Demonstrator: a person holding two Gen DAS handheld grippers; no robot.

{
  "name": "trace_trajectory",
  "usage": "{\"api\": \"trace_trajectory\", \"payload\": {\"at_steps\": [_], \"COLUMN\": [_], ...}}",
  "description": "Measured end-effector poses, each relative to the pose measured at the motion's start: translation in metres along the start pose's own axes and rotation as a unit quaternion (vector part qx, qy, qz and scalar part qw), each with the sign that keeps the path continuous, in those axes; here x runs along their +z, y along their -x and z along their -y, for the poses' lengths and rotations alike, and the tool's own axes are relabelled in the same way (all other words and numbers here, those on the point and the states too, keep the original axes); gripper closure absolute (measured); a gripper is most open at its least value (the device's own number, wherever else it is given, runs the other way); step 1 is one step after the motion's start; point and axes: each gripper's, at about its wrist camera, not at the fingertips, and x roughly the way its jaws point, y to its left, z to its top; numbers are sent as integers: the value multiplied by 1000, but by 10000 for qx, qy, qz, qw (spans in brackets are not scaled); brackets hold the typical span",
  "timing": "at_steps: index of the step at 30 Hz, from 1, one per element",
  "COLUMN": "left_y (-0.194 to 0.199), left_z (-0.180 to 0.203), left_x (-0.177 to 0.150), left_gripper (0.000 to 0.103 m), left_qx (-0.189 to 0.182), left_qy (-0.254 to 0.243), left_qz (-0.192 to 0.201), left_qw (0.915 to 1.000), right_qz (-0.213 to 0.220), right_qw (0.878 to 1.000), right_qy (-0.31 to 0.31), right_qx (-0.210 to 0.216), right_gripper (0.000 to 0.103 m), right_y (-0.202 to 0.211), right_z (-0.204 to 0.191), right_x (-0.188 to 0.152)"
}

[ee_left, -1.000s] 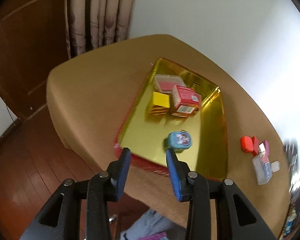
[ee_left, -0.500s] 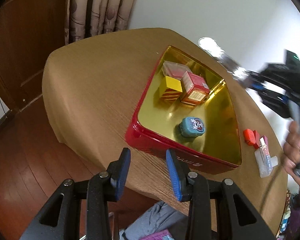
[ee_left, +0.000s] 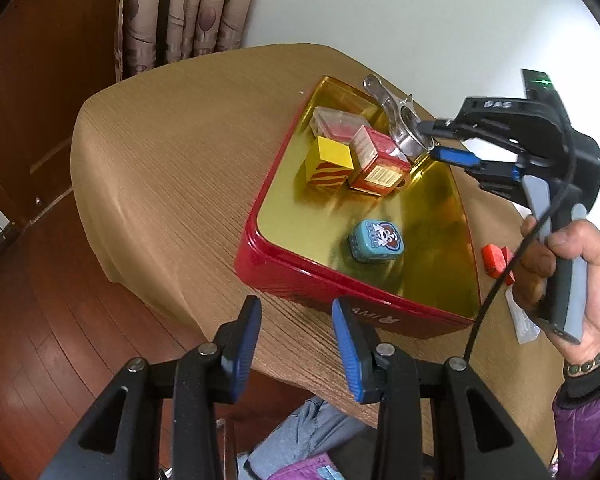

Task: Organize rigid objects
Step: 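Lower the silver clip into the tin and open the right tool, then grasp the clear floss box with the right tool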

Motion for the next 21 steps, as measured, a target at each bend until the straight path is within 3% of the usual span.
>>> {"api": "trace_trajectory", "payload": {"at_steps": [1,5,9,11,15,21], "left_y": [0,-1,0,2,6,3], "left_z": [1,4,7,10,19,39], "left_x": [0,-2,-5,-5,-9,-16], "left_gripper": [65,65,65,65,65,65], "left_qx": [5,35,31,56,78,177], "left_qy": [-5,-80,-142,-194,-329,-729], "left_qz": [3,-46,-38,28,125,133], "left_qw": [10000,10000,9999,9998,9994,9971], "right_qz": [82,656,1258,1416,1452,1059], "right_qw": [10000,9973,9915,9873,9738,9751], "right_qy": [2,63,251,237,436,588], "right_qx": [42,312,-221,-674,-1696,-1855], "right_gripper": [49,40,25,6,3,2], "right_y": [6,57,124,155,202,208], "right_z": [1,12,43,72,125,163], "right_x": [-2,-24,-65,-87,-121,-138]}}
